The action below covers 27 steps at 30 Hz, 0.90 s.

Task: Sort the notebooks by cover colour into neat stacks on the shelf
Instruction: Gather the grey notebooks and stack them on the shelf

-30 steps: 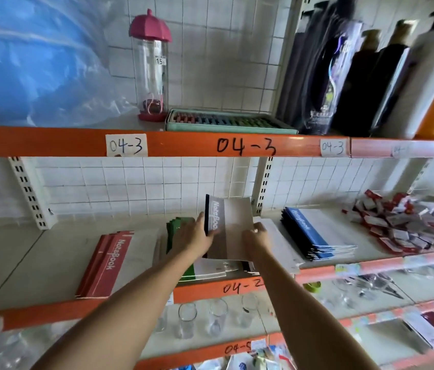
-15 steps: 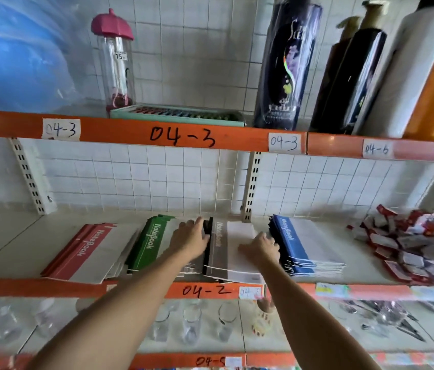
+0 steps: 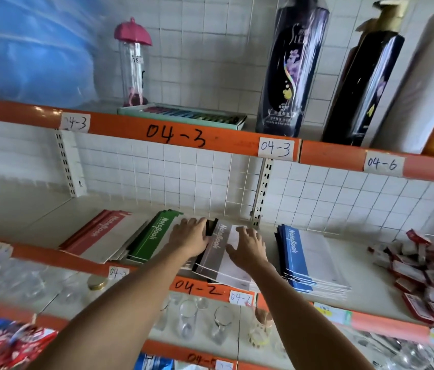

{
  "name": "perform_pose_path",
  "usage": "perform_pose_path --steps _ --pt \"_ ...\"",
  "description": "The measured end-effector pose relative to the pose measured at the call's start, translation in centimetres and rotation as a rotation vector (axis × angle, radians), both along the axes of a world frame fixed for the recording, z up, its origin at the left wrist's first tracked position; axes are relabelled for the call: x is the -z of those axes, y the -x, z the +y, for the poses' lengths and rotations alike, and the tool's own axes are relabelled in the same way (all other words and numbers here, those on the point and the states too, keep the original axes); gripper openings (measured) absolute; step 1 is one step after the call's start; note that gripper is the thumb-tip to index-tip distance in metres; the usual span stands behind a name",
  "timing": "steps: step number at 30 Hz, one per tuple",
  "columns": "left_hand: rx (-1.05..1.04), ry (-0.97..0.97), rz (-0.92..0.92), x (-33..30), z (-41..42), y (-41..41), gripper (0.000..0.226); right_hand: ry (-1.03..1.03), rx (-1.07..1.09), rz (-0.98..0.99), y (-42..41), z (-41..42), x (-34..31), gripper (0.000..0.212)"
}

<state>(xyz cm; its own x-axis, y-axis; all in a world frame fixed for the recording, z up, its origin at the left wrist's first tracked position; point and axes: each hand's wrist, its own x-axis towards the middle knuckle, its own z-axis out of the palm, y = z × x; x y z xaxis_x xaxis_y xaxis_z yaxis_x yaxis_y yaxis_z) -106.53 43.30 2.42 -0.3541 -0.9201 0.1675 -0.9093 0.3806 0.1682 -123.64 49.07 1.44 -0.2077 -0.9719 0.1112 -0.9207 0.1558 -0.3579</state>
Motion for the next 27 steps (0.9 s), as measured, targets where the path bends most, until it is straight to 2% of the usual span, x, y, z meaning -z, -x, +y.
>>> perform_pose_path --steps 3,8,11,14,18,25,27 --pt "-0.016 0.027 0.028 0.3 0.0 -1.6 0.048 0.023 -0.037 -0.004 -1.0 -0.6 -0.5 0.062" --pt "-0.035 0.052 0.046 0.6 -0.7 -5.7 0.055 0.013 -0.17 -0.081 -5.0 -1.9 -1.5 0.061" --pt "-0.044 0.063 0.061 0.1 -1.5 -8.7 0.052 -0.016 -0.221 -0.065 -8.1 -3.0 -2.0 0.069" --pt "-0.059 0.039 -0.006 0.2 -2.2 -12.3 0.057 0.0 -0.243 -0.037 -11.9 -3.9 -2.1 0.074" --pt "-0.103 0.078 0.032 0.7 -4.0 -18.6 0.043 -0.008 -0.282 -0.002 -18.1 -4.8 -1.7 0.072" --pt "-0.047 0.019 0.001 0.4 -5.8 -30.4 0.066 -0.037 -0.239 -0.048 -29.2 -6.9 -1.1 0.077" --pt "-0.03 -0.004 -0.037 0.7 -6.3 -33.5 0.064 -0.036 -0.238 -0.031 -32.2 -7.5 -0.8 0.078"
